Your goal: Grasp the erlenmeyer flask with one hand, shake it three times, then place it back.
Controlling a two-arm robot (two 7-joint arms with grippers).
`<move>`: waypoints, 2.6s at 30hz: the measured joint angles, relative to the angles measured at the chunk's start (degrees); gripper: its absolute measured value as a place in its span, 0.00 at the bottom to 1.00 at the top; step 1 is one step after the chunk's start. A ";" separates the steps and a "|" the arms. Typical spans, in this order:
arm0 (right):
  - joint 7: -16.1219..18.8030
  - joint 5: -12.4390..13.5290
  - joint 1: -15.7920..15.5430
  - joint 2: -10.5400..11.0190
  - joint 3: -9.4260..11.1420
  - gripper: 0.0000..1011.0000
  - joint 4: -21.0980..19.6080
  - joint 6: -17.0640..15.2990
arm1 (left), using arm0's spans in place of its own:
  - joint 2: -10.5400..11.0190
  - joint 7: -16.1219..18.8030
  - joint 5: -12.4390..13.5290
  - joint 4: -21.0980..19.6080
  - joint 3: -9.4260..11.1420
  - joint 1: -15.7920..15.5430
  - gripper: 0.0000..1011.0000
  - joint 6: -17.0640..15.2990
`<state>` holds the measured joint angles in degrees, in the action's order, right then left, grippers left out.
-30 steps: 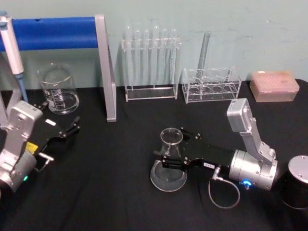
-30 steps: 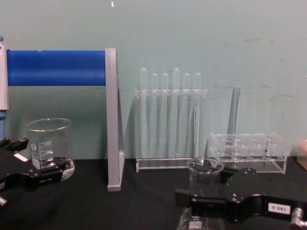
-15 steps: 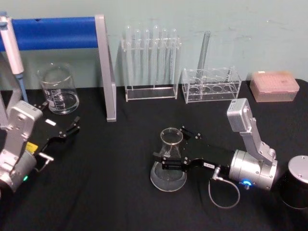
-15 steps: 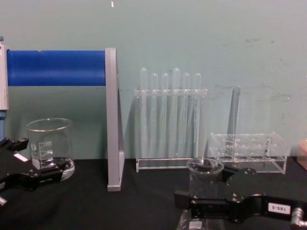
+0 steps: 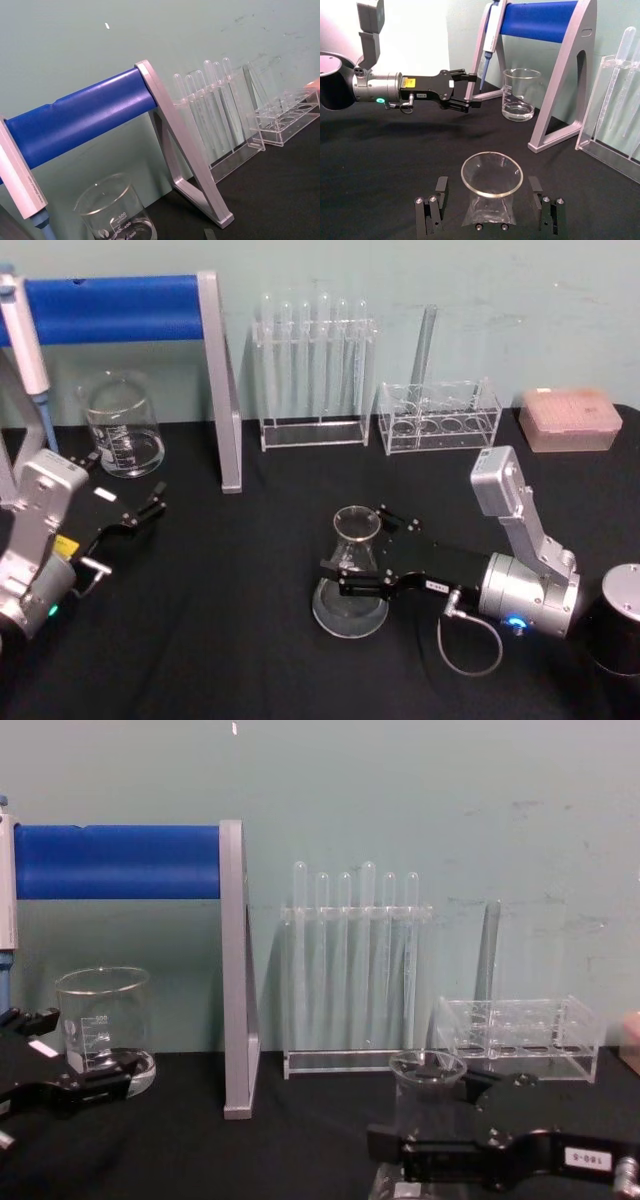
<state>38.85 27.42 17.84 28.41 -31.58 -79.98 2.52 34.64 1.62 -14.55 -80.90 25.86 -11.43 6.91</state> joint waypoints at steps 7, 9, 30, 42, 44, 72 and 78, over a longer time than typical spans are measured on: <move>-0.47 -0.01 -1.81 2.00 0.76 0.99 -2.56 -0.02 | 0.00 0.00 0.00 0.00 0.00 0.00 0.99 0.00; -0.77 0.02 -2.43 2.59 1.10 0.99 -3.32 0.11 | 0.00 0.00 0.00 0.00 0.00 0.00 0.99 0.00; -9.34 -0.69 -11.32 6.99 9.62 0.99 -9.91 0.53 | 0.00 0.00 0.00 0.00 0.00 0.00 0.99 0.00; -23.01 -5.15 -10.66 -0.28 13.70 0.99 -7.51 -0.70 | 0.00 0.00 0.00 0.00 0.00 0.00 0.99 0.00; -24.76 -5.79 -10.22 -1.61 14.03 0.99 -6.89 -0.62 | 0.00 0.00 0.00 0.00 0.00 0.00 0.99 0.00; -30.37 -11.41 -3.18 -10.81 15.73 0.99 5.68 -4.98 | 0.00 0.00 0.00 0.00 0.00 0.00 0.99 0.00; -28.15 -11.36 -3.86 -10.75 16.62 0.99 5.27 -5.78 | 0.00 0.00 0.00 0.00 0.00 -0.01 0.99 0.00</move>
<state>10.70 16.06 13.98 17.66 -14.96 -74.71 -3.27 34.65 1.62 -14.55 -80.90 25.86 -11.44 6.91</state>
